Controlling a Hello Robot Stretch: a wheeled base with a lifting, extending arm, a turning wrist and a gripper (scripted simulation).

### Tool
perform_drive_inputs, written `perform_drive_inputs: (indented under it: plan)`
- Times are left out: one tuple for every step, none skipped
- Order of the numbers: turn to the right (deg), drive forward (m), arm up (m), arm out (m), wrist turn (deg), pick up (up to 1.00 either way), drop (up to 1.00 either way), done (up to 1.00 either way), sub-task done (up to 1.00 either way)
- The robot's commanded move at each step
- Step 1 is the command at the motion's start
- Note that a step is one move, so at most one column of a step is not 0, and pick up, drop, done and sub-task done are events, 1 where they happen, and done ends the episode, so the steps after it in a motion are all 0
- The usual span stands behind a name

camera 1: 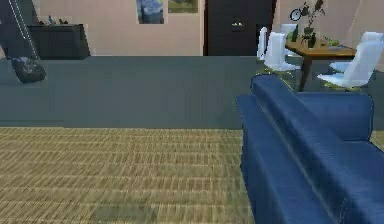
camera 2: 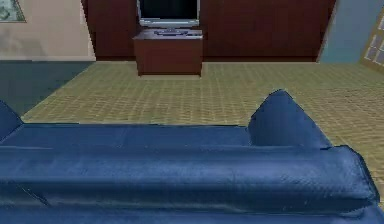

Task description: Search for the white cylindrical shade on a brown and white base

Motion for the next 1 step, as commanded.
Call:
perform_drive_inputs:
  plan:
    - [-45.0, 0.00, 0.00, 0.00, 0.0, 0.00, 0.00, 0.00, 0.00]
